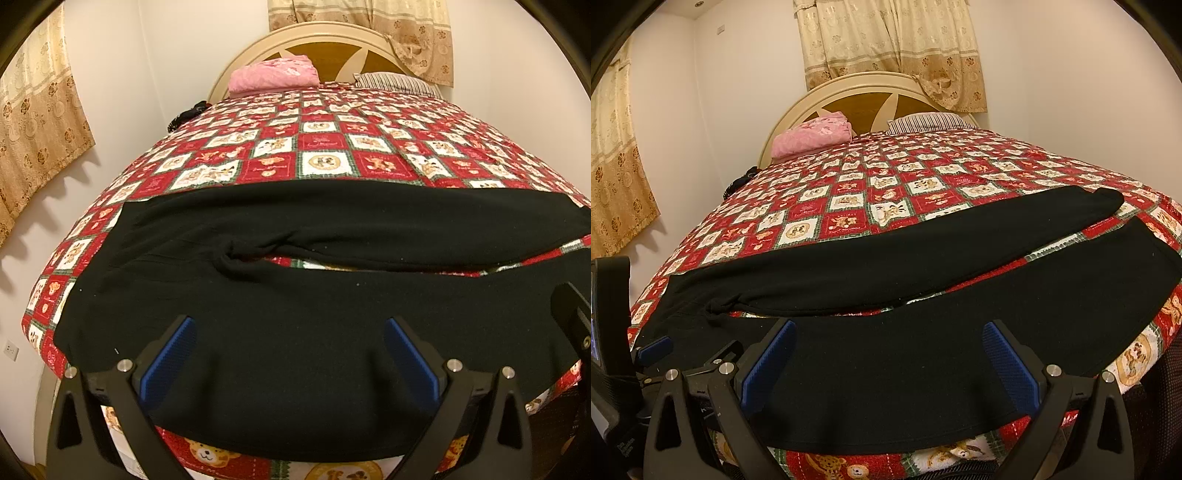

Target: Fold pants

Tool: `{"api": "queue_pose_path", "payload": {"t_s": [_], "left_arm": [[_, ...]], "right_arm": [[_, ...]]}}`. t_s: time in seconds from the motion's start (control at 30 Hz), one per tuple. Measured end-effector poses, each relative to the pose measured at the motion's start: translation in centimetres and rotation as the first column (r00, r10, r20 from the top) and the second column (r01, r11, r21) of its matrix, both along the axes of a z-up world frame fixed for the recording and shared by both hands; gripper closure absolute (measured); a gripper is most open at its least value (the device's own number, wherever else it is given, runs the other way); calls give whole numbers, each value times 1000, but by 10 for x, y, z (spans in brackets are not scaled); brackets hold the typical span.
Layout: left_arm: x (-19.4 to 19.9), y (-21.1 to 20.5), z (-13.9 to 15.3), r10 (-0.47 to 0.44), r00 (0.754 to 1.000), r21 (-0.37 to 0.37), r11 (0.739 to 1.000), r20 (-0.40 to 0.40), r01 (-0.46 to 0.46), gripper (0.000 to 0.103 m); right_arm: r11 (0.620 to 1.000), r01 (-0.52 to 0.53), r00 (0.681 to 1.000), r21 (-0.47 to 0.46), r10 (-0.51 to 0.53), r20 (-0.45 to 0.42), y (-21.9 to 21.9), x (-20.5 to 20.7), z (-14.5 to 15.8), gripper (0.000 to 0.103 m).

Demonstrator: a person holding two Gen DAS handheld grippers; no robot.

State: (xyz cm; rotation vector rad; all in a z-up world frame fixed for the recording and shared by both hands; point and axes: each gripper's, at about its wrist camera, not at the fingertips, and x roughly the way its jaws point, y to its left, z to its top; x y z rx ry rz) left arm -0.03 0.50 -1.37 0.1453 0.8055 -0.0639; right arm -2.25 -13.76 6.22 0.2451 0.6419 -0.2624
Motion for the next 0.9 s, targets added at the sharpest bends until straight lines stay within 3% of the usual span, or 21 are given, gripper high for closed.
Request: {"api": "queue_pose_path", "payload": {"t_s": [0.9], "left_arm": [[6, 6, -1, 8, 1000, -9, 1000, -16, -9, 0]], "right_arm": [[1000, -2, 1000, 4, 2, -4, 1, 1, -2, 1]]}}
